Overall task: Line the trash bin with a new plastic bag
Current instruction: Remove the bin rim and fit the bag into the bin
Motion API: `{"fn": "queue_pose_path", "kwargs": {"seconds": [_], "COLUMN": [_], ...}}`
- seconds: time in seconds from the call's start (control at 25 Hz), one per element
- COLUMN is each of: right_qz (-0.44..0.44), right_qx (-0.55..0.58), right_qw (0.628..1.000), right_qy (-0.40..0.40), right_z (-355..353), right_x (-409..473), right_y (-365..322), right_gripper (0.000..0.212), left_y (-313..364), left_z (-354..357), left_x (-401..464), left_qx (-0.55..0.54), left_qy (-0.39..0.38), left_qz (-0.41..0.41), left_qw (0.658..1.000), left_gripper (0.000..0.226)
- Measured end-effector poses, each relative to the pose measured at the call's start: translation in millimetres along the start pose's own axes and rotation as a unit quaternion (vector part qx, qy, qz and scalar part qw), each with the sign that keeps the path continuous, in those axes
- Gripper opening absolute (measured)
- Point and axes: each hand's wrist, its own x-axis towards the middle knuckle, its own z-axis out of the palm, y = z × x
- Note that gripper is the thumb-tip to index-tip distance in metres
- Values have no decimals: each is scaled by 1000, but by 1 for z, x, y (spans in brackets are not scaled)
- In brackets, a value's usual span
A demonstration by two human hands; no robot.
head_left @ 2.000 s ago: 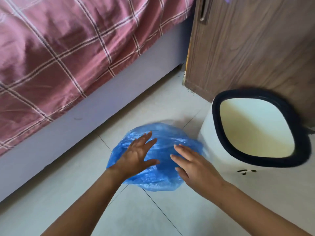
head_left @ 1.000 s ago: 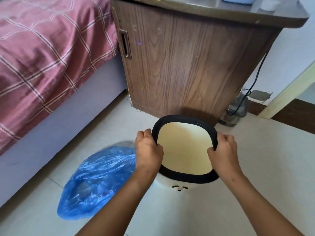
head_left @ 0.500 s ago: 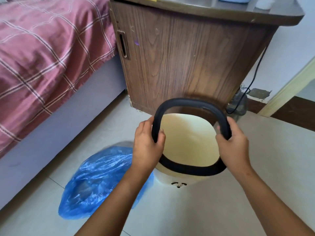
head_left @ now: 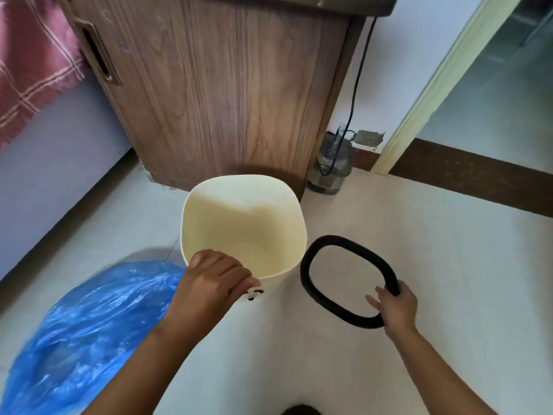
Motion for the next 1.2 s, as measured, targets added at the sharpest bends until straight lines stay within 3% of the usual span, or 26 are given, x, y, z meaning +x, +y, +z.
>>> {"fn": "queue_pose_path", "kwargs": {"seconds": [0.12, 0.2, 0.28, 0.4, 0.52, 0.6, 0.72, 0.84, 0.96, 1.08, 1.2], "right_qz": [-44, -77, -63, -73, -147, -200, -283, -367, -508, -636, -644], "right_qx": [-138, -219, -253, -341, -443, -476, -490, -494, -445, -445, -537], "right_qw": [989, 971, 960, 927, 865, 821, 715, 614, 546, 492, 447], "right_qy": [-6, -51, -107, -141, -185, -245, -410, -494, -496, -395, -311], "right_z": [19, 31, 39, 46, 53, 63, 93, 139, 189, 240, 272], "right_x": [-1, -2, -2, -1, -16, -39, -98, -149, -183, -197, -205], "right_y": [37, 50, 58, 65, 72, 75, 75, 70, 54, 45, 28], "right_gripper": [22, 39, 63, 71, 56, 43, 26, 39, 38, 26, 14], "left_y": [1, 4, 5, 1, -5, -13, -50, -87, -113, -130, -140], "left_z": [6, 9, 9, 7, 2, -1, -1, -8, -16, -21, -13], "left_x": [8, 8, 6, -1, -24, -53, -123, -183, -201, -197, -187], "left_qx": [14, 38, 61, 69, 64, 63, 88, 110, 123, 98, 84], "left_qy": [-10, -19, -18, 5, 45, 57, -30, -128, -208, -216, -247], "left_qz": [-22, -32, -34, -6, 1, -40, -187, -334, -386, -408, -376], "left_qw": [1000, 999, 997, 998, 997, 996, 978, 928, 890, 882, 889], "left_gripper": [50, 50, 42, 25, 25, 31, 29, 31, 36, 34, 28]}}
